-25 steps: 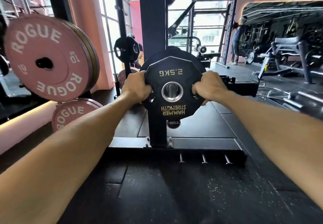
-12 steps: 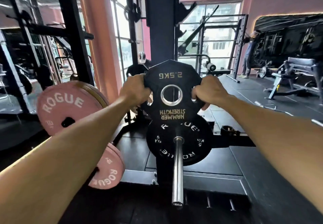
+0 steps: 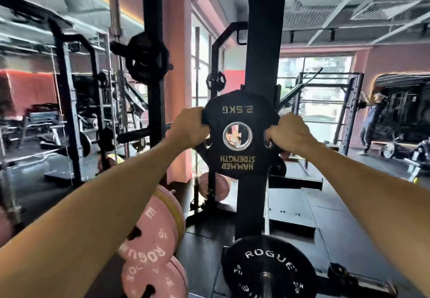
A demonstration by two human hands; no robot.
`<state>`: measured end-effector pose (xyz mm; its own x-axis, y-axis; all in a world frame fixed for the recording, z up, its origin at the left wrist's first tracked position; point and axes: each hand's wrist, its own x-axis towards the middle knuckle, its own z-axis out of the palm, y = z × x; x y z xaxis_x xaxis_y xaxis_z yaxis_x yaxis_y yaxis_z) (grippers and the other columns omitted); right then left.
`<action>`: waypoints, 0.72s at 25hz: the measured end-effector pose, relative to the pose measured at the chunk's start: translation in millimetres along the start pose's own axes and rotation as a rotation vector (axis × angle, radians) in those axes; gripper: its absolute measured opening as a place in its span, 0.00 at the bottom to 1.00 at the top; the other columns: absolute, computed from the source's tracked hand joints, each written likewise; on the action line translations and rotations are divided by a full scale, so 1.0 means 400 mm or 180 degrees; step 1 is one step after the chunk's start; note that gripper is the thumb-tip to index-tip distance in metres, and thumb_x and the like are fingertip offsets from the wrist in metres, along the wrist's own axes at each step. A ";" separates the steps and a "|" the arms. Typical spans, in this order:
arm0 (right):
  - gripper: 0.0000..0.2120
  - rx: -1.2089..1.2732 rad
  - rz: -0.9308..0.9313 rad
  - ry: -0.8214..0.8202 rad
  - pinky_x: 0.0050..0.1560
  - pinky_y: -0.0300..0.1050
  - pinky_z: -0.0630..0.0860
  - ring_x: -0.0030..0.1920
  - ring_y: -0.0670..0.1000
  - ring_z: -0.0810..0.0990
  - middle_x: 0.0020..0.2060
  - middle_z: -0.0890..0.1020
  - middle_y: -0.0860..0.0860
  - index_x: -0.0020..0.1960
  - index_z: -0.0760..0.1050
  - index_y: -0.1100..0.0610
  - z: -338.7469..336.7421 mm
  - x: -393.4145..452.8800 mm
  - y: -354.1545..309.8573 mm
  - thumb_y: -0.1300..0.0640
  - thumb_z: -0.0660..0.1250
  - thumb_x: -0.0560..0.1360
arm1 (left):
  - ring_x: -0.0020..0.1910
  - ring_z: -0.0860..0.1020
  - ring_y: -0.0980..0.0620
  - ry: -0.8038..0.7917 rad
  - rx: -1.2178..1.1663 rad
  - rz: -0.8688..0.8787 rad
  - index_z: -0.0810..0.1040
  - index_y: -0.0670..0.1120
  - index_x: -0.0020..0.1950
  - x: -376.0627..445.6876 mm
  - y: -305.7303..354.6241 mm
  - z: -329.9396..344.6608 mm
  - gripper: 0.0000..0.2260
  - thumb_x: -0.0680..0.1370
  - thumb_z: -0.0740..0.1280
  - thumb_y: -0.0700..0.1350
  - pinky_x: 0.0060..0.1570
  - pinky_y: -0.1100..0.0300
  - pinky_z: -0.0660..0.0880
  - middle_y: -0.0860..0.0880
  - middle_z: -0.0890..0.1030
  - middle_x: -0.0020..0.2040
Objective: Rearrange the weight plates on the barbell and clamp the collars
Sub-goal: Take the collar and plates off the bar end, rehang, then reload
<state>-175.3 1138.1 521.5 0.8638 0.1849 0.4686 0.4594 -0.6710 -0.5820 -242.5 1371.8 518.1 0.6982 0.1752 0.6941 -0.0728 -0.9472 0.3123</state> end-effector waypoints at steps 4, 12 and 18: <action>0.10 -0.0052 -0.0206 -0.0013 0.14 0.35 0.63 0.17 0.56 0.77 0.20 0.79 0.57 0.30 0.77 0.65 0.057 0.004 -0.189 0.58 0.71 0.62 | 0.43 0.79 0.37 0.0111 0.0234 0.0025 0.73 0.47 0.41 0.012 -0.129 -0.153 0.01 0.72 0.64 0.42 0.39 0.56 0.69 0.41 0.82 0.42; 0.11 -0.0048 -0.0311 0.0077 0.23 0.39 0.66 0.18 0.53 0.70 0.20 0.71 0.53 0.27 0.72 0.64 0.258 -0.055 -0.566 0.60 0.72 0.61 | 0.27 0.66 0.52 0.0228 0.0252 0.0150 0.64 0.50 0.30 -0.005 -0.465 -0.441 0.14 0.71 0.65 0.40 0.29 0.59 0.62 0.53 0.68 0.27; 0.10 -0.0107 -0.0389 0.0024 0.16 0.34 0.61 0.14 0.51 0.67 0.19 0.71 0.56 0.26 0.70 0.63 0.392 0.007 -0.731 0.63 0.69 0.62 | 0.31 0.71 0.44 0.0124 0.0285 0.0218 0.65 0.49 0.32 0.068 -0.679 -0.516 0.12 0.72 0.65 0.42 0.31 0.57 0.62 0.49 0.72 0.30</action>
<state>-274.7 1447.4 588.6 0.8001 0.2616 0.5398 0.5540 -0.6674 -0.4977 -350.8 1689.4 585.8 0.6654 0.1178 0.7371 -0.0545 -0.9772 0.2053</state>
